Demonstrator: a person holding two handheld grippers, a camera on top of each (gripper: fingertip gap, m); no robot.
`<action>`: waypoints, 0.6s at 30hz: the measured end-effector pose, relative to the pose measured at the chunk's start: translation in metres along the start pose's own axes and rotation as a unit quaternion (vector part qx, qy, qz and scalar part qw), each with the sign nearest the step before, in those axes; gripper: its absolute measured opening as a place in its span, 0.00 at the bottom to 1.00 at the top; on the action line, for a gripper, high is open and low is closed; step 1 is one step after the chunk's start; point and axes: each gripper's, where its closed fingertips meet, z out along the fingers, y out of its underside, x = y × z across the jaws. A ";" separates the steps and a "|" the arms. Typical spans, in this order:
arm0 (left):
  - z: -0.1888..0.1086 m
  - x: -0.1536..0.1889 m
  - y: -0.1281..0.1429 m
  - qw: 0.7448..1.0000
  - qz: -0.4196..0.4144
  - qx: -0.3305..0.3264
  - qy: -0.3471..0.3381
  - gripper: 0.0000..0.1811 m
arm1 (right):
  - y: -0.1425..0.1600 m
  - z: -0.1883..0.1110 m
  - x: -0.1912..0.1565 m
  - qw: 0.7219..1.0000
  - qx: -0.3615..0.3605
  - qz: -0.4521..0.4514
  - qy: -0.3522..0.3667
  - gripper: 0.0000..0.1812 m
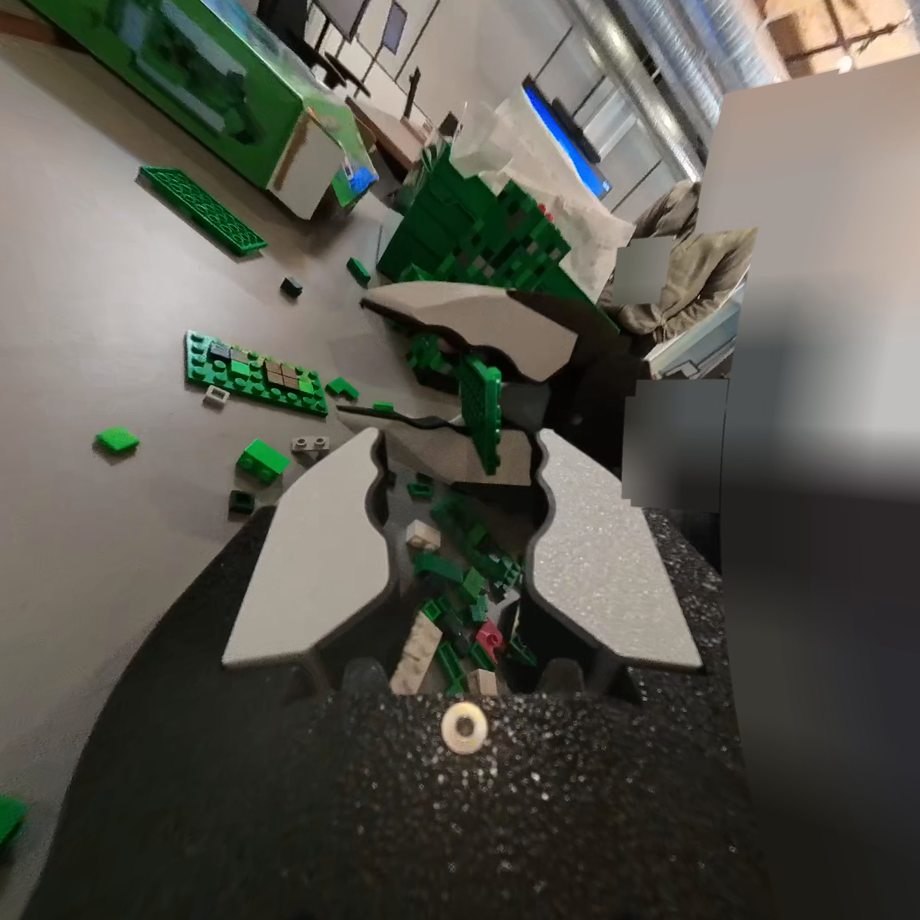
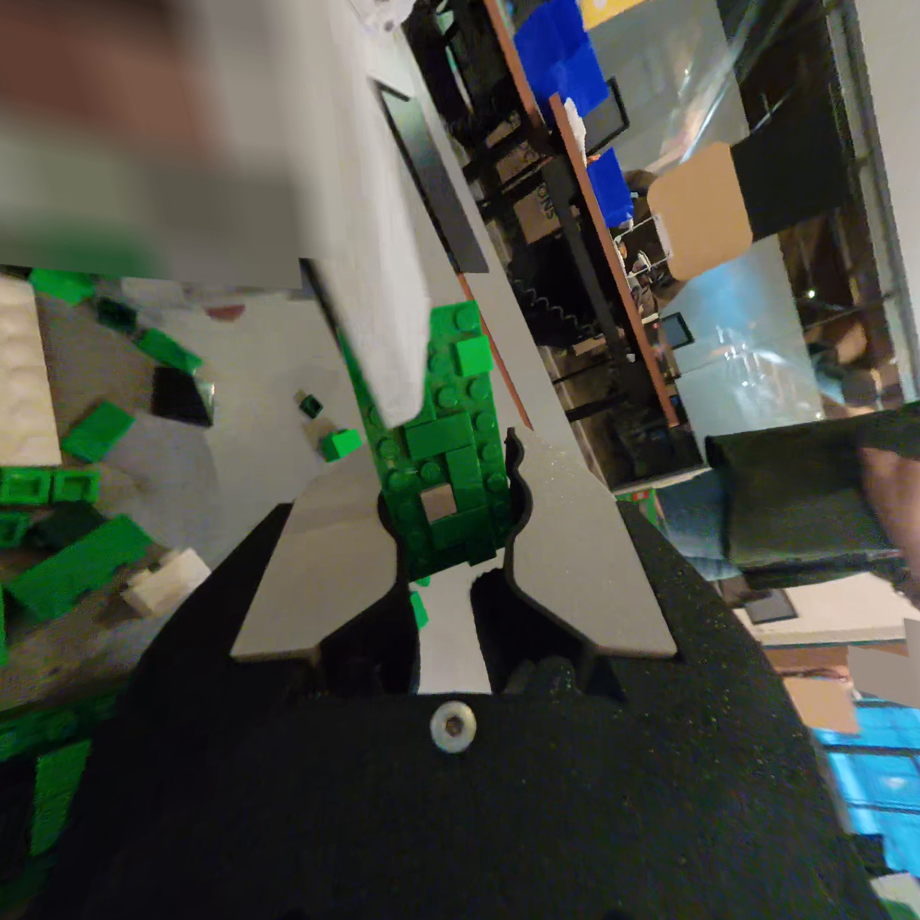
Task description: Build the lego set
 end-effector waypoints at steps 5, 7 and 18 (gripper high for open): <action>0.003 0.011 -0.003 0.997 0.072 0.019 -0.004 0.05 | -0.006 -0.001 -0.006 1.000 0.008 -0.013 -0.003 0.21; 0.002 0.011 -0.003 0.997 0.073 0.014 -0.012 0.03 | -0.008 -0.001 -0.005 1.000 0.016 -0.015 0.000 0.22; 0.013 0.001 0.017 0.992 0.086 -0.063 -0.070 0.03 | -0.026 0.001 -0.030 0.997 0.031 -0.056 -0.040 0.28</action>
